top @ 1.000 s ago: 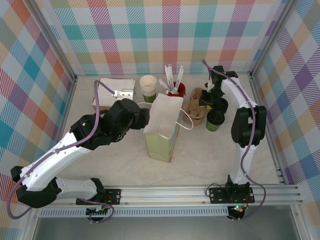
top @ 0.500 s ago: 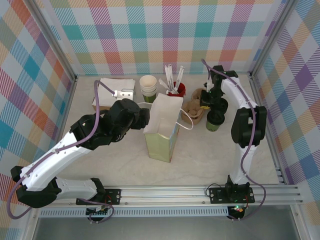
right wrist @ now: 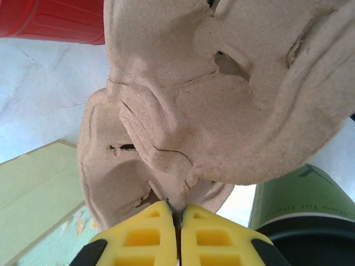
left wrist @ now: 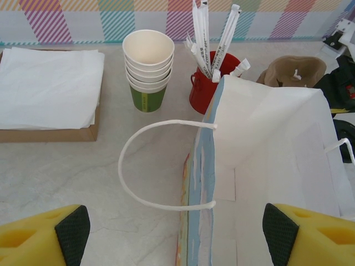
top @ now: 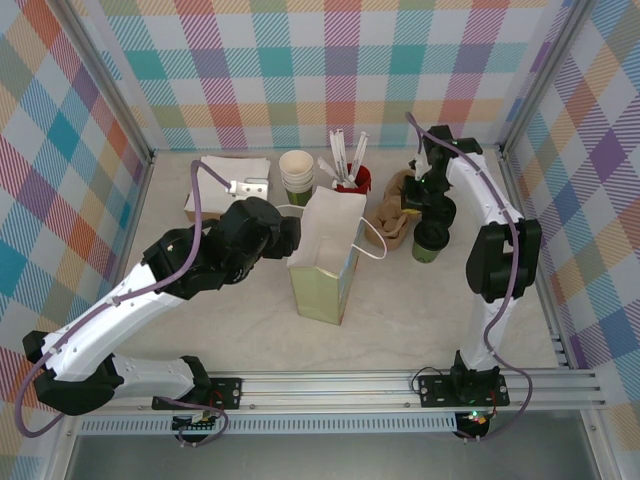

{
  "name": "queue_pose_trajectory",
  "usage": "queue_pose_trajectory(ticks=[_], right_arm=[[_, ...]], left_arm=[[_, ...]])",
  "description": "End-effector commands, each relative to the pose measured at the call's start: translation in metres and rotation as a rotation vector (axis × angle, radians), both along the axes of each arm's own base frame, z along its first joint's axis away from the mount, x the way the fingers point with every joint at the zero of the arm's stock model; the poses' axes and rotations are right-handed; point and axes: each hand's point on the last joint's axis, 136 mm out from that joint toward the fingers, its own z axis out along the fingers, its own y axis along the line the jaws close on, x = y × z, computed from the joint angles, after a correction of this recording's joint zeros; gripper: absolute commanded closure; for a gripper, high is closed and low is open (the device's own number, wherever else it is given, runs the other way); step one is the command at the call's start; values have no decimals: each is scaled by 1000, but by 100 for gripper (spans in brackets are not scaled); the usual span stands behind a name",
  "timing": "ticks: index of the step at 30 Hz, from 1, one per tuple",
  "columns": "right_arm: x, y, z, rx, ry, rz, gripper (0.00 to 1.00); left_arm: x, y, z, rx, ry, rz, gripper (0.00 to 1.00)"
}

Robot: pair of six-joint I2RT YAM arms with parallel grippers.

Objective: Pack the takeout coffee

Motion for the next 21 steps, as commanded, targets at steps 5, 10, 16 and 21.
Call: queue_pose_trajectory(ticks=[5, 10, 16, 21], right_arm=[[-11, 1, 49, 25, -108, 11, 99], [-19, -4, 74, 19, -170, -5, 99], [-37, -11, 108, 10, -227, -42, 98], [-53, -19, 133, -5, -286, -64, 98]], left_arm=[[1, -3, 5, -2, -22, -6, 15], [0, -8, 8, -23, -27, -22, 14], [-1, -18, 10, -48, -23, -63, 13], [-1, -24, 10, -69, -18, -82, 12]])
